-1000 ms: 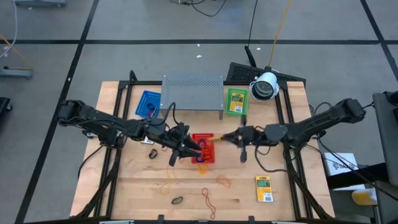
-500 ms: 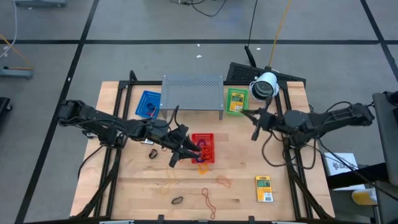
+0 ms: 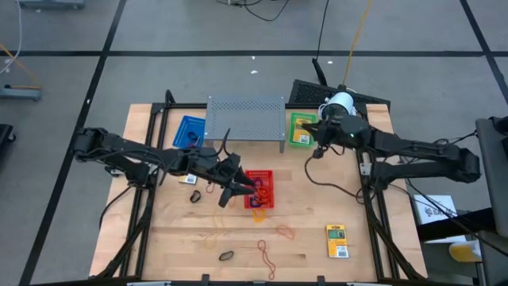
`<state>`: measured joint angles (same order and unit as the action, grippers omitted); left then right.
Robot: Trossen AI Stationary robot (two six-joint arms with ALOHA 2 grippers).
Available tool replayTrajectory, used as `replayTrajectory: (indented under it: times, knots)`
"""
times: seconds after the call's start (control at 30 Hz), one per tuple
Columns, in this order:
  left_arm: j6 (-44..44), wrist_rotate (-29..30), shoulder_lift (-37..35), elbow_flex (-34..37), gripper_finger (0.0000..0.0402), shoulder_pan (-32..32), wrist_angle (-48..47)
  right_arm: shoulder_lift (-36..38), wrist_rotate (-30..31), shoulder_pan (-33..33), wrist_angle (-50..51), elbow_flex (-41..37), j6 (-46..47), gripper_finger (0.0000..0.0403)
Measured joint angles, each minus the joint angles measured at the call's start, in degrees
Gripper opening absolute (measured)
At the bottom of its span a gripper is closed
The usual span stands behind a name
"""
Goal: Pick & Place Office Desk Supplies
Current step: Put the bottom left yellow crayon box into the green basket
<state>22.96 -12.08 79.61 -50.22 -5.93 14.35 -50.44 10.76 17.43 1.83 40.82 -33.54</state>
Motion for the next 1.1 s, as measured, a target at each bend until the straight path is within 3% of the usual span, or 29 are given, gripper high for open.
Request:
replayTrajectory:
  times: [0.27, 0.83, 1.0, 1.1]
  knots:
    - [0.09, -0.06, 0.0, 0.0, 0.015, 2.22, -1.18, -4.42, -18.9, 8.68, -5.44, 0.0, -4.36, 0.0]
    - [1.53, 0.13, 0.0, 0.0, 0.015, 2.55, -1.33, -4.94, -43.44, 27.5, -2.93, -0.19, -7.89, 0.0001]
    - [1.51, 0.97, 0.0, 0.0, 0.015, 2.55, -1.29, -6.14, -51.41, 30.98, -12.31, -4.06, -6.4, 0.0001]
    - [1.51, 1.92, 0.0, 0.0, 0.015, 2.55, -1.26, -7.66, -53.0, 32.37, -19.09, -6.72, -4.75, 0.0001]
